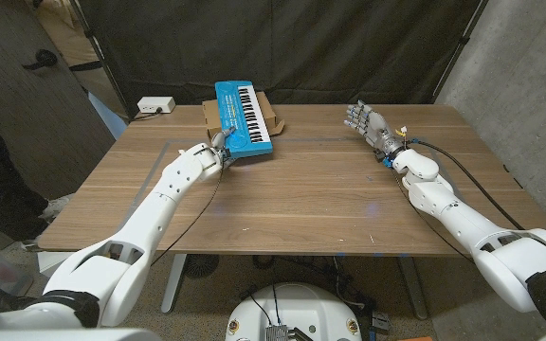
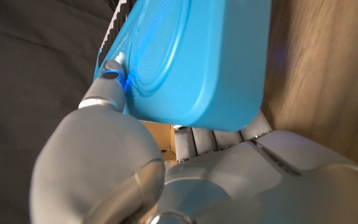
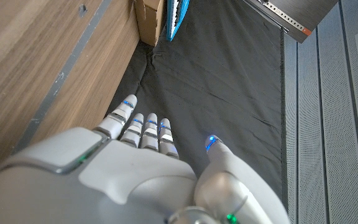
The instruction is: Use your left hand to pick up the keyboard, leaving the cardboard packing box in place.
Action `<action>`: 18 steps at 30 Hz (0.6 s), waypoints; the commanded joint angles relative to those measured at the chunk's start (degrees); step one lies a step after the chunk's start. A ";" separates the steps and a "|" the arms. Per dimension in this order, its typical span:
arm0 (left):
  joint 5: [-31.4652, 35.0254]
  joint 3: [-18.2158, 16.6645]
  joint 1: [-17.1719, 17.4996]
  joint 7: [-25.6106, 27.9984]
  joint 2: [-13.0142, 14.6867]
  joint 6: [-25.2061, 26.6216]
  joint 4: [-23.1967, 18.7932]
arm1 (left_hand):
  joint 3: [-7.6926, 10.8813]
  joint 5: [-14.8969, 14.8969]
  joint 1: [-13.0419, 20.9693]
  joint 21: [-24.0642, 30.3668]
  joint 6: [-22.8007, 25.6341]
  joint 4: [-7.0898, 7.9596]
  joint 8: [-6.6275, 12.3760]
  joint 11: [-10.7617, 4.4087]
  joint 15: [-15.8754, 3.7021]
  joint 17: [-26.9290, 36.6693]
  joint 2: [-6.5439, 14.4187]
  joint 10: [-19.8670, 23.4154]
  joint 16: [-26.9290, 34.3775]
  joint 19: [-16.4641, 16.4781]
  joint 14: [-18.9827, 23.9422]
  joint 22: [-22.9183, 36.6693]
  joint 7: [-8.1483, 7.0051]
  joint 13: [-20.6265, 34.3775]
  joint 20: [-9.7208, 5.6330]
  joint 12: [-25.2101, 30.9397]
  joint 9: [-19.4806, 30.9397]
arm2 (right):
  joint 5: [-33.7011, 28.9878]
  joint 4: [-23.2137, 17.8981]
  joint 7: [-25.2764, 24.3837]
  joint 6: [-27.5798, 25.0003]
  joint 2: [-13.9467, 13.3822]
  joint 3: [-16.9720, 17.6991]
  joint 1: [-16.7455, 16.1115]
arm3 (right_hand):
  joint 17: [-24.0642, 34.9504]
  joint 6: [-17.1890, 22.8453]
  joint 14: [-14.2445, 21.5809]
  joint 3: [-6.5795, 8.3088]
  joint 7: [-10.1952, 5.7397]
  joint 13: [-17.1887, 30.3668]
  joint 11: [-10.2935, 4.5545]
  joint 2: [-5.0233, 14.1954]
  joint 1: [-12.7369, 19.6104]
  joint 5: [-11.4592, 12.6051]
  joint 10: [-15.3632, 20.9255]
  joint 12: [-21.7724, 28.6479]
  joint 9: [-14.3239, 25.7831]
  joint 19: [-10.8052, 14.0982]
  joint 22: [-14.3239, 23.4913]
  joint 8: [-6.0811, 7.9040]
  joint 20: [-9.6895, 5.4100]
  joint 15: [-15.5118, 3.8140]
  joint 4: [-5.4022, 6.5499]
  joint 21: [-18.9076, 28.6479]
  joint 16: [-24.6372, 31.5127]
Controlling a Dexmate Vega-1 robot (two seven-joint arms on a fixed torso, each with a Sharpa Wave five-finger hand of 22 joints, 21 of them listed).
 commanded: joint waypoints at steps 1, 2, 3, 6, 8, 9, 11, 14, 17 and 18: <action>3.54 1.17 1.77 0.78 0.53 -3.49 -3.30 | 2.93 -0.18 15.60 0.56 1.94 0.07 0.20 -5.86 -4.16 0.09 14.43 6.96 0.32 -0.01 4.94 0.26 1.18 0.06 -0.45 0.20 0.32 | 0.24 -1.47 -0.15 -0.12 -0.56 0.22 -0.81 | 0.12 0.38 0.35 -0.19 -0.19 0.16 -0.07 -0.42 0.24 0.41 0.18 0.24 0.14 0.41 0.22 0.31 -0.04 0.16 -0.10 0.07 0.17; 3.79 1.20 1.96 1.03 0.52 -3.72 -3.62 | 2.85 -0.22 15.63 0.62 1.93 0.15 0.17 -5.74 -4.10 0.15 14.49 6.82 0.38 -0.02 5.00 0.27 1.21 0.06 -0.47 0.12 0.36 | 0.20 -1.58 -0.18 -0.11 -0.61 0.21 -0.86 | 0.12 0.36 0.35 -0.19 -0.17 0.16 -0.11 -0.42 0.24 0.41 0.21 0.25 0.14 0.40 0.22 0.30 -0.05 0.19 -0.10 0.07 0.17; 4.17 1.34 2.15 1.09 0.58 -4.02 -3.95 | 2.82 -0.24 15.69 0.64 1.97 0.16 0.18 -5.72 -4.15 0.17 14.50 6.84 0.39 -0.05 4.98 0.27 1.24 0.06 -0.49 0.11 0.39 | 0.20 -1.74 -0.25 -0.12 -0.65 0.22 -0.93 | 0.12 0.36 0.35 -0.20 -0.19 0.16 -0.10 -0.42 0.24 0.41 0.21 0.25 0.14 0.40 0.22 0.29 -0.06 0.14 -0.10 0.07 0.16; 4.74 1.43 2.99 1.18 0.89 -4.53 -5.47 | 2.76 -0.28 15.78 0.73 2.00 0.19 0.15 -5.73 -4.03 0.14 14.46 6.89 0.37 -0.05 5.02 0.28 1.32 0.06 -0.53 0.09 0.45 | 0.25 -2.29 -0.33 -0.18 -0.82 0.28 -1.23 | 0.11 0.38 0.36 -0.21 -0.20 0.16 -0.10 -0.42 0.24 0.42 0.23 0.25 0.14 0.42 0.22 0.30 -0.05 0.17 -0.12 0.07 0.16; 5.27 1.62 3.36 1.34 1.14 -4.72 -6.23 | 2.69 -0.33 15.83 0.81 2.05 0.26 0.14 -5.79 -4.05 0.15 14.51 6.98 0.37 -0.06 5.03 0.28 1.35 0.06 -0.58 0.08 0.51 | 0.23 -2.67 -0.46 -0.25 -0.93 0.28 -1.42 | 0.11 0.34 0.37 -0.21 -0.18 0.16 -0.08 -0.43 0.24 0.43 0.24 0.25 0.14 0.43 0.22 0.28 -0.05 0.16 -0.13 0.07 0.16; 5.41 1.61 3.62 1.24 1.20 -4.98 -6.60 | 2.68 -0.34 15.88 0.82 2.06 0.23 0.14 -5.72 -4.05 0.14 14.46 6.94 0.37 -0.06 5.05 0.28 1.32 0.06 -0.59 0.05 0.52 | 0.23 -2.76 -0.47 -0.28 -0.96 0.28 -1.47 | 0.11 0.36 0.37 -0.22 -0.16 0.16 -0.08 -0.43 0.24 0.43 0.27 0.25 0.14 0.42 0.22 0.28 -0.06 0.17 -0.14 0.07 0.16; 5.92 1.80 4.04 1.14 1.48 -5.27 -7.37 | 2.62 -0.37 16.02 0.90 2.10 0.21 0.11 -5.70 -4.03 0.16 14.45 6.90 0.37 -0.08 5.03 0.29 1.37 0.06 -0.60 0.00 0.55 | 0.23 -3.25 -0.67 -0.40 -1.11 0.31 -1.74 | 0.11 0.37 0.37 -0.22 -0.20 0.16 -0.14 -0.42 0.24 0.43 0.25 0.24 0.14 0.42 0.22 0.28 -0.06 0.14 -0.14 0.06 0.15; 6.78 1.97 4.87 0.77 1.81 -6.31 -8.56 | 2.51 -0.42 16.08 0.96 2.09 0.29 0.07 -5.84 -4.04 0.22 14.50 7.02 0.37 -0.15 4.95 0.29 1.35 0.06 -0.64 0.00 0.60 | 0.28 -3.88 -0.84 -0.56 -1.31 0.36 -2.11 | 0.11 0.33 0.36 -0.23 -0.24 0.16 -0.11 -0.41 0.24 0.44 0.27 0.24 0.14 0.42 0.22 0.26 -0.07 0.13 -0.15 0.06 0.15; 7.74 2.21 5.42 0.79 2.11 -7.03 -9.56 | 2.41 -0.48 16.17 1.05 2.16 0.36 0.04 -5.70 -3.89 0.25 14.54 6.95 0.38 -0.21 4.95 0.30 1.40 0.06 -0.66 -0.08 0.67 | 0.26 -4.41 -1.02 -0.56 -1.49 0.39 -2.44 | 0.11 0.36 0.37 -0.23 -0.23 0.16 -0.12 -0.40 0.25 0.44 0.28 0.24 0.14 0.42 0.22 0.27 -0.06 0.15 -0.16 0.05 0.14; 8.00 2.24 5.57 0.86 2.14 -7.29 -9.83 | 2.37 -0.51 16.22 1.12 2.17 0.41 0.00 -5.76 -3.90 0.24 14.59 6.95 0.37 -0.19 4.96 0.30 1.38 0.06 -0.69 -0.11 0.69 | 0.31 -4.65 -1.06 -0.59 -1.56 0.43 -2.58 | 0.11 0.35 0.36 -0.23 -0.22 0.16 -0.21 -0.40 0.25 0.45 0.28 0.24 0.14 0.43 0.22 0.26 -0.08 0.15 -0.17 0.06 0.14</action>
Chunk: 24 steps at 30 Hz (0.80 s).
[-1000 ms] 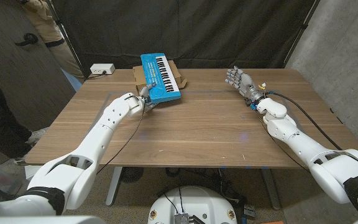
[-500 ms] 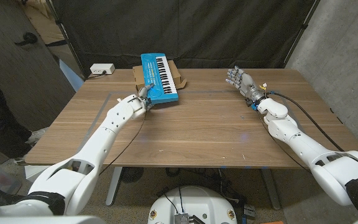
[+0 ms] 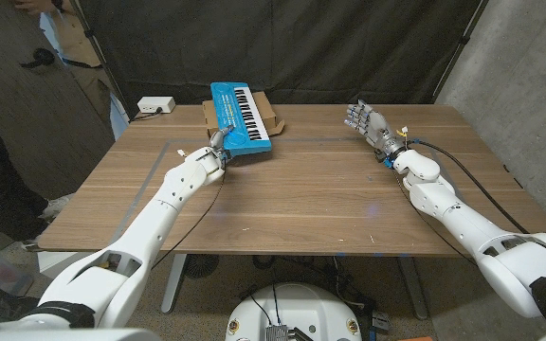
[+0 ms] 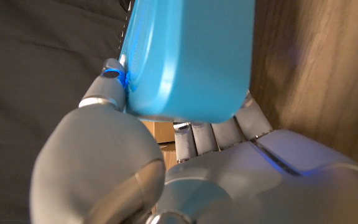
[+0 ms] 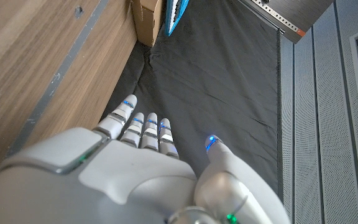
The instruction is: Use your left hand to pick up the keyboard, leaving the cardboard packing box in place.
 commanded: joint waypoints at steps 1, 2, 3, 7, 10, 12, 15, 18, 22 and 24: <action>4.08 0.94 2.52 -0.21 1.23 -3.59 -4.54 | 2.12 -0.26 15.77 0.35 1.74 0.22 0.13 -5.78 -3.83 0.20 15.04 6.41 0.36 0.05 4.01 0.07 0.97 0.08 -0.27 -0.14 0.32 | 0.14 -2.57 -0.61 -0.44 -0.83 0.22 -1.50 | 0.11 0.37 0.38 -0.23 -0.25 0.16 -0.21 -0.40 0.25 0.23 0.28 0.24 0.14 0.43 0.22 0.27 -0.07 0.14 -0.17 0.06 0.14; 4.51 1.04 2.68 -0.10 1.33 -3.87 -4.84 | 2.09 -0.28 15.83 0.40 1.75 0.20 0.11 -5.72 -3.78 0.19 15.01 6.38 0.36 0.07 4.04 0.07 0.98 0.08 -0.34 -0.17 0.34 | 0.12 -2.77 -0.70 -0.43 -0.90 0.23 -1.63 | 0.11 0.39 0.37 -0.24 -0.23 0.16 -0.17 -0.39 0.25 0.23 0.31 0.25 0.14 0.43 0.22 0.27 -0.07 0.14 -0.17 0.05 0.14; 4.64 1.00 2.88 0.03 1.40 -3.93 -5.22 | 2.08 -0.28 15.83 0.41 1.79 0.21 0.12 -5.66 -3.76 0.17 15.01 6.38 0.35 0.06 4.05 0.07 0.98 0.09 -0.36 -0.18 0.34 | 0.16 -2.93 -0.71 -0.40 -0.93 0.26 -1.74 | 0.11 0.38 0.37 -0.24 -0.23 0.16 -0.18 -0.39 0.25 0.23 0.29 0.23 0.14 0.43 0.22 0.27 -0.07 0.14 -0.18 0.05 0.13; 5.05 0.93 3.58 0.03 1.82 -4.04 -6.56 | 1.97 -0.34 16.03 0.56 1.87 0.22 0.04 -5.64 -3.85 0.17 15.02 6.51 0.38 0.00 4.17 0.08 1.00 0.09 -0.43 -0.20 0.39 | 0.21 -3.85 -1.02 -0.49 -1.22 0.37 -2.29 | 0.11 0.39 0.37 -0.25 -0.22 0.16 -0.13 -0.38 0.24 0.24 0.32 0.24 0.14 0.44 0.22 0.27 -0.12 0.15 -0.19 0.05 0.13; 5.27 0.86 3.99 -0.03 2.05 -4.14 -7.30 | 1.92 -0.37 16.16 0.67 1.99 0.21 0.04 -5.41 -3.85 0.14 15.03 6.61 0.37 0.03 4.25 0.08 1.02 0.10 -0.43 -0.21 0.43 | 0.24 -4.81 -1.37 -0.56 -1.57 0.52 -2.86 | 0.11 0.38 0.37 -0.26 -0.24 0.16 -0.14 -0.38 0.24 0.24 0.31 0.23 0.14 0.45 0.22 0.26 -0.13 0.16 -0.20 0.05 0.13; 5.58 0.88 4.19 0.15 2.11 -4.32 -7.61 | 1.83 -0.41 16.20 0.78 2.09 0.30 -0.02 -5.26 -3.85 0.13 15.07 6.68 0.38 -0.01 4.33 0.08 1.15 0.10 -0.45 -0.24 0.44 | 0.32 -5.35 -1.55 -0.70 -1.78 0.61 -3.18 | 0.11 0.40 0.39 -0.27 -0.25 0.16 -0.14 -0.38 0.24 0.24 0.33 0.23 0.14 0.46 0.22 0.27 -0.15 0.15 -0.21 0.05 0.13; 6.00 0.91 4.37 -0.07 2.23 -4.69 -7.84 | 1.76 -0.44 16.31 0.94 2.16 0.32 -0.14 -5.28 -3.86 0.01 15.02 6.78 0.28 -0.04 4.38 0.09 1.23 0.11 -0.43 -0.28 0.40 | 0.31 -6.11 -1.84 -0.74 -2.08 0.72 -3.65 | 0.11 0.40 0.40 -0.28 -0.20 0.16 -0.12 -0.38 0.24 0.25 0.30 0.22 0.14 0.47 0.22 0.26 -0.15 0.12 -0.22 0.05 0.13; 6.48 0.96 4.45 -0.21 2.36 -5.02 -8.16 | 1.67 -0.48 16.32 1.05 2.36 0.43 -0.18 -5.37 -3.78 -0.03 15.07 6.86 0.20 -0.10 4.34 0.09 1.26 0.11 -0.47 -0.32 0.37 | 0.29 -6.82 -2.10 -0.78 -2.36 0.81 -4.08 | 0.11 0.40 0.42 -0.29 -0.16 0.16 -0.11 -0.39 0.24 0.25 0.29 0.21 0.14 0.48 0.22 0.26 -0.17 0.11 -0.23 0.05 0.13; 6.75 0.85 4.89 -0.43 2.68 -5.23 -9.22 | 1.47 -0.54 16.49 1.29 2.33 0.49 -0.37 -5.34 -3.81 -0.01 15.12 6.79 0.15 -0.16 4.30 0.09 1.17 0.11 -0.49 -0.47 0.41 | 0.32 -7.73 -2.43 -0.97 -2.69 0.91 -4.60 | 0.11 0.42 0.43 -0.30 -0.14 0.16 -0.11 -0.39 0.24 0.26 0.27 0.19 0.14 0.48 0.22 0.26 -0.18 0.12 -0.25 0.04 0.13; 6.74 0.68 5.32 -0.44 2.88 -5.28 -9.97 | 1.44 -0.56 16.54 1.37 2.43 0.49 -0.38 -5.64 -3.80 -0.06 15.08 6.72 0.14 -0.17 4.41 0.08 1.22 0.12 -0.50 -0.55 0.43 | 0.31 -8.11 -2.57 -0.93 -2.82 0.97 -4.82 | 0.11 0.43 0.41 -0.30 -0.16 0.16 -0.10 -0.38 0.24 0.27 0.30 0.20 0.14 0.50 0.22 0.26 -0.17 0.13 -0.26 0.05 0.12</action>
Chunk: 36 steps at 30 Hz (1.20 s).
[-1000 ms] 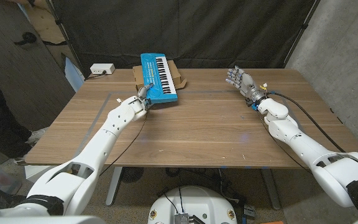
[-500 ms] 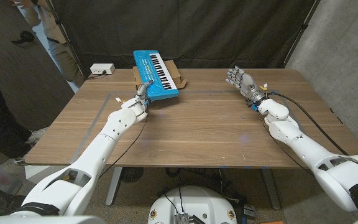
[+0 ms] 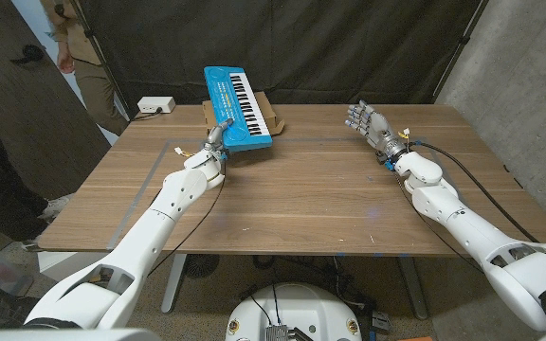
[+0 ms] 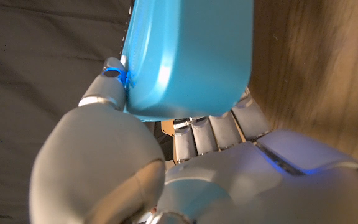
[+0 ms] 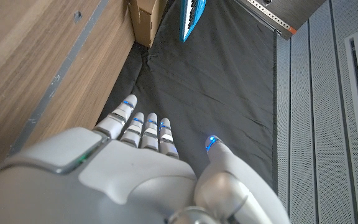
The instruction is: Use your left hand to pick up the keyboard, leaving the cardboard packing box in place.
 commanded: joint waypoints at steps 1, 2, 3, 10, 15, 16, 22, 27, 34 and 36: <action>1.43 -0.26 1.57 -0.37 0.91 -1.10 -3.14 | 0.58 0.10 16.24 0.50 2.11 0.42 0.17 -5.92 -3.89 -0.10 15.40 6.41 0.11 -0.10 4.32 0.10 1.54 0.11 -0.42 -0.15 0.12 | 0.07 -3.24 -1.04 -0.32 -1.15 0.44 -1.88 | 0.11 0.22 0.43 -0.06 0.03 0.16 -0.10 -0.38 0.25 0.27 0.29 0.19 0.14 0.51 0.22 0.26 -0.21 0.13 -0.02 0.05 0.12; 1.41 -0.33 1.74 -0.32 0.96 -1.12 -3.44 | 0.55 0.10 16.28 0.54 2.15 0.41 0.15 -5.76 -3.96 -0.09 15.41 6.38 0.12 -0.09 4.34 0.10 1.45 0.11 -0.43 -0.18 0.12 | 0.04 -3.41 -1.10 -0.37 -1.23 0.45 -1.95 | 0.11 0.21 0.41 -0.07 0.01 0.16 -0.08 -0.38 0.25 0.27 0.30 0.20 0.14 0.49 0.22 0.25 -0.16 0.11 -0.02 0.04 0.12; 1.34 -0.39 1.88 -0.45 1.07 -1.09 -3.71 | 0.50 0.08 16.32 0.60 2.17 0.41 0.11 -5.94 -3.93 -0.07 15.40 6.32 0.11 -0.11 4.33 0.09 1.52 0.11 -0.42 -0.24 0.11 | 0.05 -3.56 -1.15 -0.38 -1.28 0.47 -2.02 | 0.11 0.23 0.42 -0.07 0.05 0.16 -0.08 -0.38 0.25 0.28 0.29 0.19 0.14 0.49 0.22 0.26 -0.19 0.12 -0.03 0.04 0.11; 1.54 -0.59 2.45 -0.13 1.23 -1.34 -4.84 | 0.30 0.05 16.49 0.91 2.18 0.49 -0.14 -5.54 -3.89 -0.16 15.45 6.57 -0.01 -0.26 4.40 0.08 1.49 0.12 -0.43 -0.32 0.16 | 0.09 -4.13 -1.31 -0.38 -1.44 0.54 -2.32 | 0.10 0.26 0.40 -0.07 -0.03 0.16 -0.08 -0.35 0.28 0.29 0.29 0.18 0.14 0.48 0.22 0.26 -0.17 0.16 -0.07 0.03 0.10; 2.03 -0.55 2.82 -0.02 1.44 -1.72 -5.73 | 0.20 0.04 16.56 1.08 2.24 0.52 -0.22 -5.77 -3.98 -0.20 15.45 6.60 -0.03 -0.32 4.56 0.07 1.48 0.12 -0.46 -0.41 0.22 | 0.13 -4.20 -1.22 -0.33 -1.48 0.56 -2.33 | 0.09 0.25 0.39 -0.06 -0.01 0.16 -0.10 -0.31 0.31 0.31 0.34 0.19 0.14 0.48 0.22 0.25 -0.18 0.13 -0.11 0.02 0.08; 2.16 -0.55 2.86 -0.06 1.46 -1.89 -5.84 | 0.19 0.04 16.62 1.11 2.34 0.48 -0.20 -5.88 -3.94 -0.20 15.42 6.72 -0.03 -0.31 4.58 0.07 1.47 0.12 -0.47 -0.38 0.23 | 0.15 -4.15 -1.15 -0.35 -1.48 0.55 -2.28 | 0.09 0.24 0.41 -0.06 0.01 0.16 -0.09 -0.31 0.32 0.31 0.38 0.20 0.14 0.50 0.22 0.25 -0.21 0.15 -0.12 0.02 0.09; 2.63 -0.60 3.04 -0.13 1.59 -2.44 -6.81 | -0.02 0.03 16.75 1.44 2.44 0.57 -0.36 -5.60 -3.91 -0.18 15.51 6.60 -0.14 -0.39 4.50 0.05 1.49 0.12 -0.48 -0.60 0.34 | 0.10 -4.02 -1.23 -0.12 -1.34 0.57 -2.17 | 0.09 0.26 0.39 -0.06 0.03 0.16 -0.07 -0.29 0.34 0.32 0.36 0.18 0.14 0.46 0.22 0.25 -0.19 0.10 -0.15 0.00 0.07; 2.96 -0.68 2.68 -0.19 1.66 -2.67 -7.27 | -0.08 0.04 16.82 1.57 2.47 0.60 -0.44 -5.61 -3.70 -0.23 15.56 6.64 -0.16 -0.46 4.64 0.04 1.49 0.12 -0.50 -0.67 0.39 | 0.10 -4.02 -1.28 -0.04 -1.31 0.59 -2.19 | 0.09 0.28 0.40 -0.07 -0.02 0.16 -0.13 -0.26 0.35 0.33 0.37 0.18 0.14 0.48 0.22 0.25 -0.18 0.14 -0.17 0.00 0.07; 3.68 -0.61 1.99 -0.33 1.71 -2.95 -7.28 | -0.24 0.04 16.92 1.82 2.58 0.61 -0.60 -5.71 -3.89 -0.26 15.54 6.91 -0.25 -0.54 4.68 0.02 1.57 0.13 -0.53 -0.71 0.41 | 0.08 -4.14 -1.39 -0.06 -1.35 0.61 -2.23 | 0.09 0.29 0.43 -0.06 0.02 0.16 -0.11 -0.22 0.37 0.34 0.38 0.17 0.14 0.48 0.22 0.24 -0.16 0.16 -0.21 0.00 0.08; 3.86 -0.60 1.81 -0.27 1.69 -2.98 -7.34 | -0.28 0.04 16.98 1.92 2.64 0.59 -0.63 -5.61 -3.96 -0.26 15.52 6.75 -0.28 -0.50 4.65 0.02 1.61 0.14 -0.54 -0.81 0.42 | 0.13 -4.13 -1.32 -0.12 -1.34 0.60 -2.20 | 0.09 0.29 0.43 -0.06 0.02 0.16 -0.10 -0.21 0.38 0.34 0.38 0.17 0.14 0.47 0.22 0.24 -0.14 0.15 -0.21 0.00 0.07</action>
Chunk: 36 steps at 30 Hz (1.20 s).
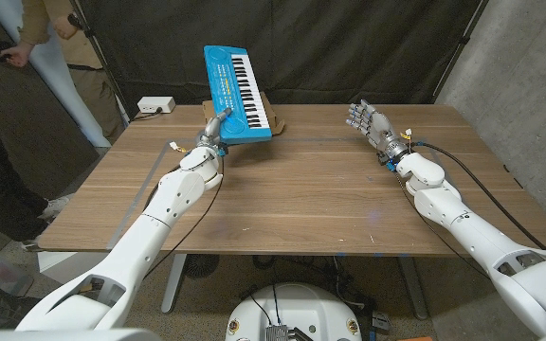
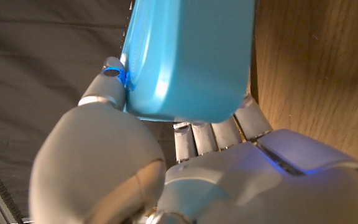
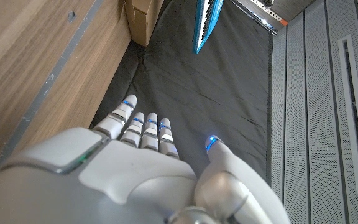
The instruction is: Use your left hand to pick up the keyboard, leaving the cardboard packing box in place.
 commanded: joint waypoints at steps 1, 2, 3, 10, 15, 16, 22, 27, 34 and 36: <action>1.18 -0.03 -0.92 0.04 0.14 -0.53 -0.75 | -0.05 0.11 16.75 0.50 1.93 0.36 0.20 -5.56 -4.01 -0.04 15.76 6.19 -0.14 -0.18 4.16 0.16 1.61 0.15 -0.35 -0.36 0.14 | 0.02 -0.09 -0.13 0.16 0.03 0.09 -0.05 | 0.09 0.32 0.43 -0.06 0.04 0.16 -0.08 -0.20 0.38 0.35 0.39 0.17 0.14 0.47 0.22 0.25 -0.13 0.12 -0.23 -0.01 0.07; 1.39 0.01 -1.03 0.13 0.16 -0.56 -0.81 | -0.06 0.11 16.75 0.54 1.93 0.39 0.19 -5.79 -3.94 -0.04 15.78 6.24 -0.16 -0.21 4.18 0.16 1.63 0.16 -0.35 -0.36 0.18 | 0.01 -0.03 -0.15 0.19 0.07 0.08 -0.03 | 0.09 0.30 0.44 -0.06 0.06 0.16 -0.09 -0.20 0.39 0.35 0.39 0.17 0.14 0.47 0.22 0.24 -0.11 0.12 -0.23 -0.01 0.07; 1.60 0.06 -1.10 0.18 0.16 -0.64 -0.86 | -0.07 0.12 16.81 0.60 2.03 0.35 0.20 -5.57 -3.85 -0.06 15.77 6.40 -0.13 -0.17 4.29 0.15 1.63 0.16 -0.36 -0.32 0.19 | 0.06 0.06 -0.09 0.16 0.13 0.07 0.00 | 0.09 0.30 0.43 -0.06 0.02 0.16 -0.09 -0.20 0.39 0.35 0.40 0.17 0.14 0.47 0.22 0.24 -0.14 0.09 -0.24 -0.01 0.07; 2.33 0.09 -1.36 0.24 0.07 -1.07 -1.61 | -0.27 0.12 16.94 0.86 2.02 0.41 0.01 -5.46 -3.79 0.04 15.89 6.37 -0.18 -0.34 4.24 0.13 1.68 0.17 -0.37 -0.49 0.29 | 0.01 0.21 -0.07 0.32 0.29 -0.01 0.04 | 0.09 0.30 0.44 -0.08 0.03 0.16 -0.15 -0.19 0.40 0.35 0.35 0.14 0.14 0.46 0.22 0.23 -0.15 0.14 -0.28 -0.02 0.07; 2.73 0.12 -1.28 -0.11 0.07 -1.51 -2.14 | -0.33 0.13 17.02 1.05 2.09 0.40 -0.04 -5.76 -3.81 -0.04 15.87 6.42 -0.23 -0.38 4.41 0.12 1.62 0.17 -0.40 -0.58 0.40 | -0.03 -0.20 -0.33 0.32 0.19 0.03 -0.28 | 0.09 0.32 0.45 -0.08 0.00 0.17 -0.13 -0.16 0.40 0.36 0.36 0.14 0.14 0.49 0.22 0.24 -0.13 0.16 -0.29 -0.01 0.07; 2.85 0.14 -1.25 -0.15 0.10 -1.58 -2.27 | -0.34 0.14 17.04 1.10 2.13 0.40 -0.04 -5.70 -3.87 -0.06 15.87 6.50 -0.27 -0.34 4.38 0.12 1.61 0.18 -0.40 -0.57 0.42 | -0.11 -0.35 -0.47 0.34 0.12 0.04 -0.40 | 0.09 0.33 0.43 -0.08 -0.02 0.17 -0.14 -0.16 0.40 0.36 0.37 0.15 0.14 0.48 0.22 0.24 -0.15 0.18 -0.29 -0.01 0.06; 3.26 0.00 -0.86 -0.03 0.31 -1.74 -3.34 | -0.49 0.14 17.09 1.33 2.17 0.45 -0.17 -5.44 -3.80 -0.05 15.92 6.46 -0.31 -0.46 4.45 0.10 1.58 0.18 -0.43 -0.72 0.51 | 0.01 -1.20 -0.68 0.29 -0.17 0.21 -0.92 | 0.09 0.35 0.44 -0.10 0.01 0.17 -0.15 -0.16 0.40 0.36 0.35 0.13 0.14 0.48 0.22 0.24 -0.12 0.15 -0.32 -0.02 0.06; 3.65 -0.26 -0.65 0.35 0.63 -1.64 -4.24 | -0.60 0.14 17.08 1.52 2.20 0.52 -0.30 -5.75 -3.89 -0.05 15.95 6.58 -0.34 -0.50 4.55 0.08 1.53 0.19 -0.44 -0.77 0.53 | -0.01 -2.17 -1.00 0.17 -0.46 0.29 -1.40 | 0.09 0.36 0.45 -0.10 0.01 0.17 -0.15 -0.14 0.42 0.36 0.41 0.15 0.14 0.49 0.22 0.24 -0.10 0.16 -0.35 -0.02 0.06; 4.13 -0.55 0.18 0.40 1.03 -2.01 -5.82 | -0.73 0.14 17.15 1.79 2.40 0.55 -0.40 -5.94 -3.93 -0.07 15.98 6.63 -0.46 -0.59 4.53 0.05 1.54 0.22 -0.48 -0.89 0.59 | -0.28 -4.10 -1.93 -0.11 -0.93 0.36 -2.35 | 0.09 0.40 0.51 -0.11 0.02 0.17 -0.13 -0.12 0.44 0.36 0.46 0.16 0.14 0.51 0.22 0.25 -0.13 0.09 -0.38 -0.02 0.08; 4.22 -0.65 0.47 0.46 1.11 -2.12 -6.35 | -0.78 0.15 17.15 1.90 2.33 0.58 -0.51 -5.66 -3.96 -0.10 16.02 6.54 -0.53 -0.69 4.53 0.04 1.53 0.22 -0.46 -1.00 0.65 | -0.38 -4.67 -2.26 -0.16 -1.03 0.37 -2.68 | 0.09 0.38 0.53 -0.11 0.01 0.17 -0.14 -0.11 0.45 0.37 0.41 0.14 0.14 0.51 0.22 0.24 -0.13 0.11 -0.40 -0.02 0.08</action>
